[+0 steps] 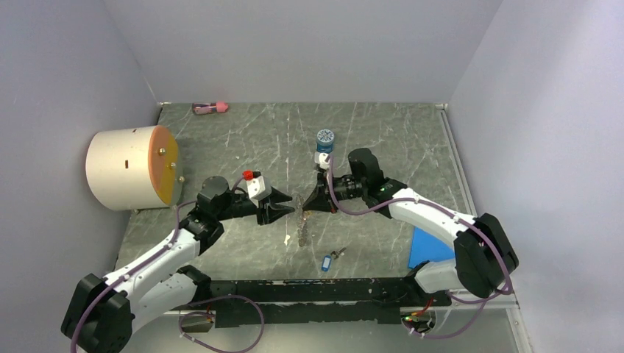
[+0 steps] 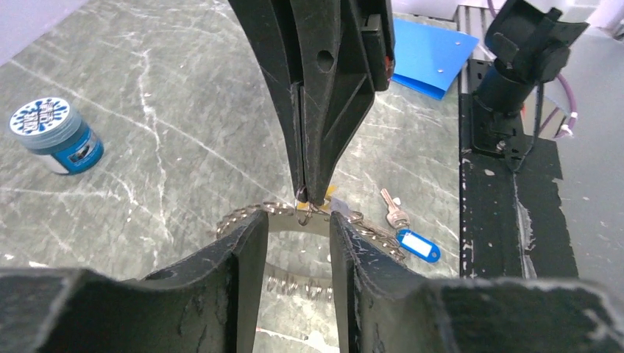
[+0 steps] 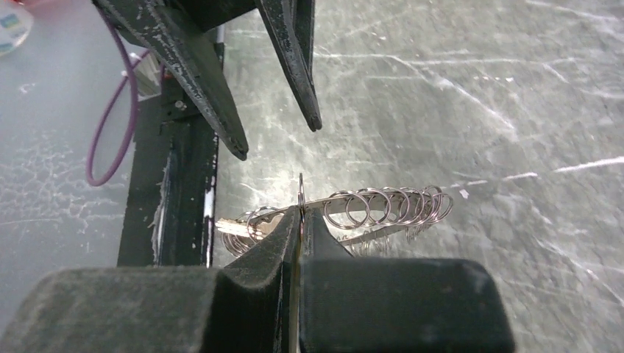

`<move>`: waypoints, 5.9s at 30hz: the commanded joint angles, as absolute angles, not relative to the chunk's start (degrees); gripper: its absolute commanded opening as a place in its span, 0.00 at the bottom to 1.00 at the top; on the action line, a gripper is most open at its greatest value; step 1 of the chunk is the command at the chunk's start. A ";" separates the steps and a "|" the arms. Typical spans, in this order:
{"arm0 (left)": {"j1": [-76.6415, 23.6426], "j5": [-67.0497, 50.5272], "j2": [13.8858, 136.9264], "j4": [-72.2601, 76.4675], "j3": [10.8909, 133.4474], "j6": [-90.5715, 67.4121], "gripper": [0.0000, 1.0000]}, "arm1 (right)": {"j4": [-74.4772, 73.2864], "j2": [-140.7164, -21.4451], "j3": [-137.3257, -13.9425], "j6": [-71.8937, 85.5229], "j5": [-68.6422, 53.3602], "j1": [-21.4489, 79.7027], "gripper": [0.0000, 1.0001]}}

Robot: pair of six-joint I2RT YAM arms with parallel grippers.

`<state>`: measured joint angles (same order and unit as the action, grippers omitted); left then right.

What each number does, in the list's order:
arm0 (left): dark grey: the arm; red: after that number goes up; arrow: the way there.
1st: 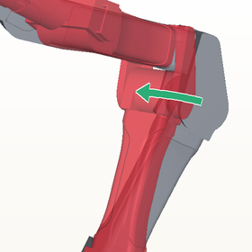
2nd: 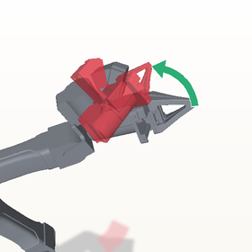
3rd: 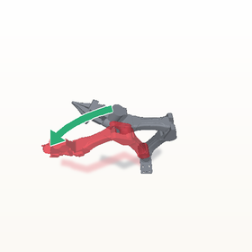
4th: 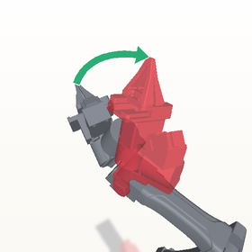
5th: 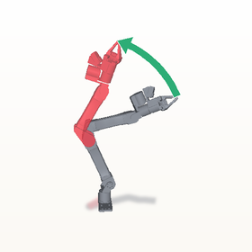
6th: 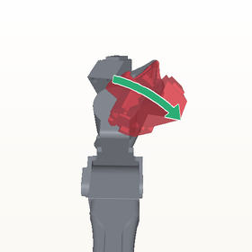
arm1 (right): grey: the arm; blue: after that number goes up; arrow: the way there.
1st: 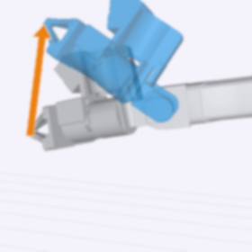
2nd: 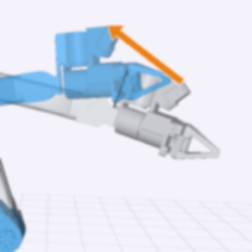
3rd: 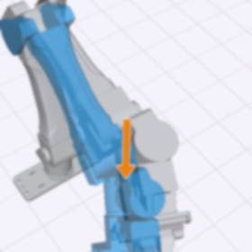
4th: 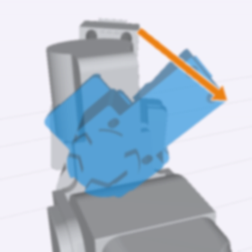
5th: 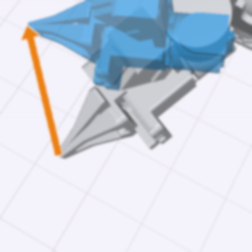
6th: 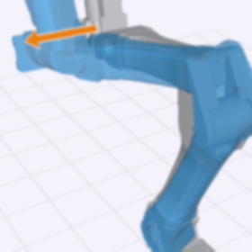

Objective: Put the keys on the keyring

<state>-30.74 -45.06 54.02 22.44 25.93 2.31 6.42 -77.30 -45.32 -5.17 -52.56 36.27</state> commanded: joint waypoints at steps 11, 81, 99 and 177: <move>-31.34 -40.44 54.80 15.72 28.38 8.86 0.43 | -27.65 -78.34 -59.68 -18.96 -33.17 39.46 0.00; -36.69 -48.81 76.51 41.60 30.60 6.50 0.03 | -14.51 -69.98 -55.94 -7.70 -46.65 32.64 0.66; -28.13 -54.56 82.46 88.85 22.18 -21.03 0.03 | 7.32 -69.52 -47.43 3.53 -64.21 29.35 0.51; -28.12 -57.21 82.00 88.88 24.55 -24.51 0.02 | 17.50 -79.18 -50.65 5.65 -63.76 31.12 0.00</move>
